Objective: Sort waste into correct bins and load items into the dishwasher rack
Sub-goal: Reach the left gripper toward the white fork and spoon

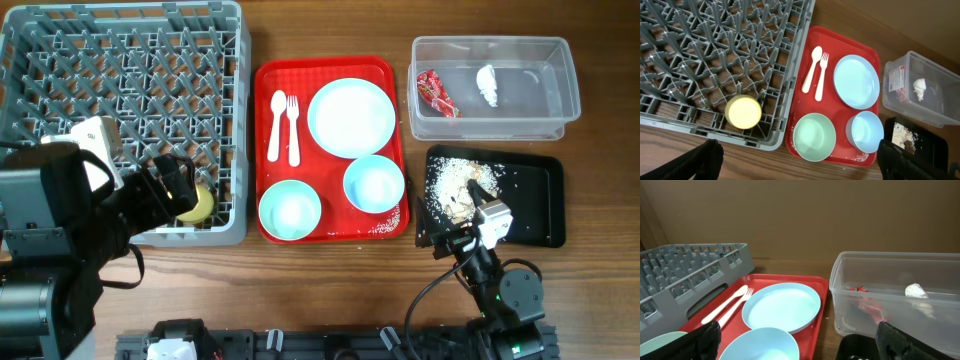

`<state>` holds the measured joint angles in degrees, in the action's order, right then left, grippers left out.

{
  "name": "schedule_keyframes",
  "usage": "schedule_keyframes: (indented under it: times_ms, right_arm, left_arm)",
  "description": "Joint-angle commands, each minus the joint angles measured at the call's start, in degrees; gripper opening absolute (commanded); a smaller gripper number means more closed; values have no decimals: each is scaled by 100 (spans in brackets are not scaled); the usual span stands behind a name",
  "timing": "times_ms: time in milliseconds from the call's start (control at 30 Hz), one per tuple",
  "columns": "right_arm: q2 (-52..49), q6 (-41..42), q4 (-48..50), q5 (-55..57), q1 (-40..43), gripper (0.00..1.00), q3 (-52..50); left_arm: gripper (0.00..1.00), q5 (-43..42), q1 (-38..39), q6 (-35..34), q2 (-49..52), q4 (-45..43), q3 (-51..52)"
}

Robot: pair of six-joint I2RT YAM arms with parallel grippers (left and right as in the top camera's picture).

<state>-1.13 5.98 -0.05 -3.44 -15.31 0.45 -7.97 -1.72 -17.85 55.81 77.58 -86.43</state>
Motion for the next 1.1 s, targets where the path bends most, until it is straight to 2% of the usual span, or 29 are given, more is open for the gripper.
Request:
schedule_keyframes:
  times_ms: [0, 167, 233, 333, 467, 533, 567, 600, 633, 733, 767, 800, 833, 867, 933, 1067]
  right_arm:
    - [-177, 46, 28, -105, 28, 100, -15]
    - [-518, 44, 28, -103, 28, 100, -15]
    - [-616, 44, 28, -105, 28, 100, -15]
    - [-761, 46, 28, -103, 28, 100, -15]
    - [-955, 44, 28, -105, 28, 100, -15]
    - [-1051, 44, 28, -105, 28, 100, -15]
    - [-1132, 46, 28, -105, 28, 100, -15]
    - [-1182, 44, 28, -105, 28, 100, -15]
    - [-1303, 44, 28, -105, 28, 100, -15]
    - [-1419, 44, 28, -105, 28, 100, -15]
    - [-1484, 46, 28, -105, 28, 100, -15]
    - [-1537, 44, 28, -105, 28, 99, -15]
    - [-1587, 44, 28, -105, 28, 100, -15]
    - [-1637, 46, 28, -105, 28, 100, -15]
    - [-1725, 46, 28, -105, 28, 100, -15]
    - [-1897, 44, 28, -105, 28, 100, -15]
  left_arm:
    - [100, 52, -4, 74, -15, -17, -68]
    - [100, 20, -4, 72, -15, -15, -68]
    - [100, -437, -4, 50, -15, -2, -68]
    - [100, -984, -4, 50, -15, -461, -68]
    - [100, -1176, 9, -133, 85, -1200, -68]
    - [92, -979, 111, -420, 400, -1145, -68]
    - [84, -435, 315, -592, 857, -765, -68]
    - [86, -140, 457, -669, 1128, -564, -68]
    - [94, 236, 848, -715, 1921, -315, -68]
    - [100, 227, 1126, -638, 2601, -450, -68]
    - [94, 170, 1222, -640, 2933, -581, -68]
    - [84, -85, 1303, -640, 3228, -761, -68]
    - [71, -326, 1386, -638, 3469, -940, -68]
    - [68, -452, 1502, -640, 3661, -1128, -68]
    - [69, -251, 1722, -643, 3932, -1471, -68]
    - [64, 1001, 2229, -640, 4439, -2155, -68]
